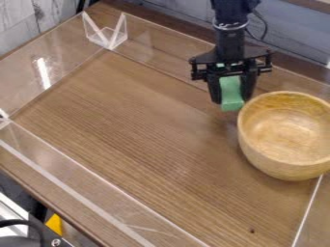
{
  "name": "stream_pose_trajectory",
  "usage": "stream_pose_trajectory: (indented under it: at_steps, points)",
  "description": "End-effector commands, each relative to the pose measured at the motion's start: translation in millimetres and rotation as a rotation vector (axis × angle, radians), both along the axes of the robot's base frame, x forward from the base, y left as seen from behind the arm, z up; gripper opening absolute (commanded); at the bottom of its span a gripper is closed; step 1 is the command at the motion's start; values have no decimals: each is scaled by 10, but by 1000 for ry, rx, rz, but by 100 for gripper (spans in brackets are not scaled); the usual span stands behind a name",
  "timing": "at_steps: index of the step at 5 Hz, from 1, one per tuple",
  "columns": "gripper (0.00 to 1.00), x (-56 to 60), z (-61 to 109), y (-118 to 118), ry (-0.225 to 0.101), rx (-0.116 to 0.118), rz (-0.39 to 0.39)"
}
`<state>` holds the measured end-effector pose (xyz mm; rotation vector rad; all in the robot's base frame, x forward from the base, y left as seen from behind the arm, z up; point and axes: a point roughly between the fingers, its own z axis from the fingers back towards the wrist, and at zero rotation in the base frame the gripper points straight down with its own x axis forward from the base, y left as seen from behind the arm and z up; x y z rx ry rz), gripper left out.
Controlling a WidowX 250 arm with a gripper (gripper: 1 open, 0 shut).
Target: Put the green block in the brown bowl
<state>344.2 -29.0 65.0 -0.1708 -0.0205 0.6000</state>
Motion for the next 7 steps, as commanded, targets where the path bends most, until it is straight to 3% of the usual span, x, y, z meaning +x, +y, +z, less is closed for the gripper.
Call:
stream_pose_trajectory:
  at_steps: [1, 2, 4, 6, 7]
  points:
    - [0, 205, 59, 12, -63, 1, 15]
    - [0, 279, -33, 0, -66, 3, 30]
    - [0, 166, 287, -116, -95, -6, 38]
    - [0, -189, 499, -652, -85, -12, -95]
    - [0, -149, 368, -673, -86, 4, -238]
